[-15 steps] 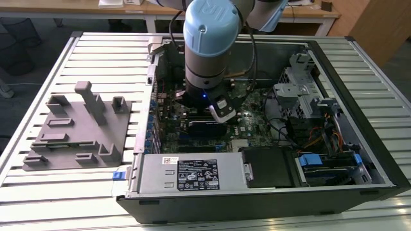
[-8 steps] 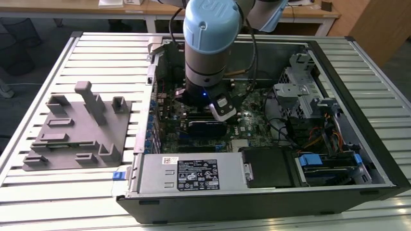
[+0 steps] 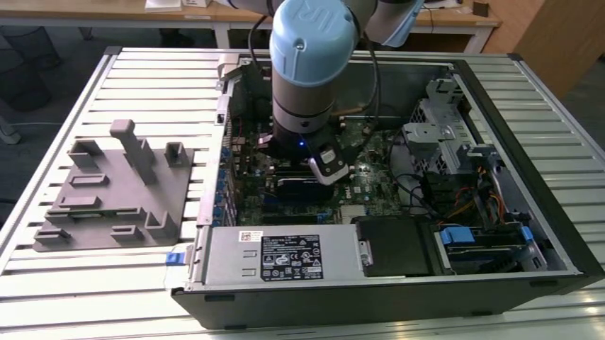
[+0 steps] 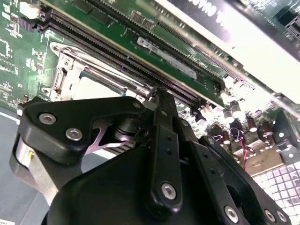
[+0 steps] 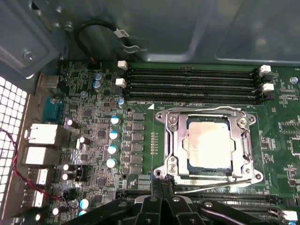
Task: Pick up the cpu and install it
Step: 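Install the second cpu locking lever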
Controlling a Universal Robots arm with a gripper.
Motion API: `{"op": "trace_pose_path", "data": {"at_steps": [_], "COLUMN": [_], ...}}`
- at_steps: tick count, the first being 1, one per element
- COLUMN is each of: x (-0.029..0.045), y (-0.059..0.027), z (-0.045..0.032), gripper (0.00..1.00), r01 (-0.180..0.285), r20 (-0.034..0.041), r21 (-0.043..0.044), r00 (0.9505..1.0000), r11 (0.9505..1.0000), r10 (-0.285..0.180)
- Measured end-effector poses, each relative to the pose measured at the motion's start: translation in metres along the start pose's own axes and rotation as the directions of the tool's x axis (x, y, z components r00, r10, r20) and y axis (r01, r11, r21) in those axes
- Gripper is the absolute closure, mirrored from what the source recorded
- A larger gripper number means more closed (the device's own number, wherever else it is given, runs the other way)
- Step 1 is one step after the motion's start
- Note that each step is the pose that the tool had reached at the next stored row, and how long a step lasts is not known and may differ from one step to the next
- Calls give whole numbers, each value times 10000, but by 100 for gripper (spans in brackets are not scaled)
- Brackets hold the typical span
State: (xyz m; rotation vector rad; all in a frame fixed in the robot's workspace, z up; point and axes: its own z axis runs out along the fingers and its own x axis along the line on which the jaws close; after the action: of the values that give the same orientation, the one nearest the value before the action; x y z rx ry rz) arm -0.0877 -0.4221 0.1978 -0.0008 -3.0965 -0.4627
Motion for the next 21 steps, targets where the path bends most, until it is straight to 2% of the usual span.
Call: {"op": "trace_pose_path", "data": {"at_steps": [6, 12, 21], "x": [-1, -1, -2], "y": [-21, -28, -39], "z": [0, 25, 62], "gripper": [89, 89, 89], "r01": [1, 4, 5], "r20": [0, 0, 0], "r21": [-160, -364, -463], "r00": [10000, 10000, 10000], "r11": [9999, 9993, 9989], "r10": [-1, -4, -5]}}
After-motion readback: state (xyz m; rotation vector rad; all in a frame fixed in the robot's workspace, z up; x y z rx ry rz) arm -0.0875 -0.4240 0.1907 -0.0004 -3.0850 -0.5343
